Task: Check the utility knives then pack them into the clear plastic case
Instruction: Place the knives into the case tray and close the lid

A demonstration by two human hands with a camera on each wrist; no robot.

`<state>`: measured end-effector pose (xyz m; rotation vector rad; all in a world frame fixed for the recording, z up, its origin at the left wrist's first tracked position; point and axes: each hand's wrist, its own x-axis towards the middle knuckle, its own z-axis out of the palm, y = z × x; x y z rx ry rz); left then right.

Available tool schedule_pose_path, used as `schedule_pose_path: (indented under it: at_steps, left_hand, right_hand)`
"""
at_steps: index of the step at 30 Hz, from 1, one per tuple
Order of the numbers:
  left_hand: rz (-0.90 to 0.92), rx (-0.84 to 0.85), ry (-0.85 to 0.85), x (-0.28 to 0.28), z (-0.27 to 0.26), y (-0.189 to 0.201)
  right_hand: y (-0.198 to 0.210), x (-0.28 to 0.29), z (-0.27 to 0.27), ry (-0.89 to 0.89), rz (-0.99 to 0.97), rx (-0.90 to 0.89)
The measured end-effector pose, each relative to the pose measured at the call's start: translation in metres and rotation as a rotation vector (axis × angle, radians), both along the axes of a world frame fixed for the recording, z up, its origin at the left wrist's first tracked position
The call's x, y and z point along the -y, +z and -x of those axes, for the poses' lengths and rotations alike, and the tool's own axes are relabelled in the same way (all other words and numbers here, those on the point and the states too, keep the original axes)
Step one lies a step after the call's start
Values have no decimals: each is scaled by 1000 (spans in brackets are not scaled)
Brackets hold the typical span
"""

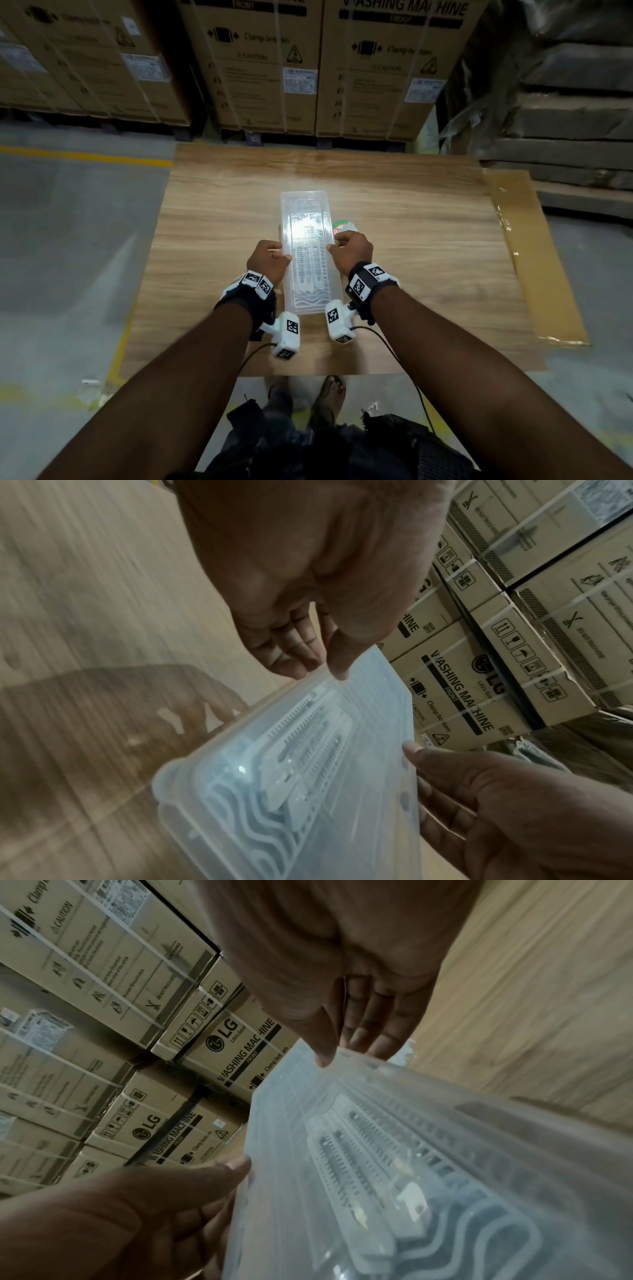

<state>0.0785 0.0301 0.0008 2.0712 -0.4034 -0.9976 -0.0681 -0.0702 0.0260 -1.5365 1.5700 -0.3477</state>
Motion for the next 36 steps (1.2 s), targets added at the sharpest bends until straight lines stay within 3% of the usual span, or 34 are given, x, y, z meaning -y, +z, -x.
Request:
schedule_pose_path:
  at_steps: [30,36]
  left_hand:
    - [-108,209,-63,6,11,-10]
    - [-205,277,-205,1,17,-8]
  right_hand:
    - [-39,20,2,27,-123,-42]
    - [-36,13,12,129,-169,-31]
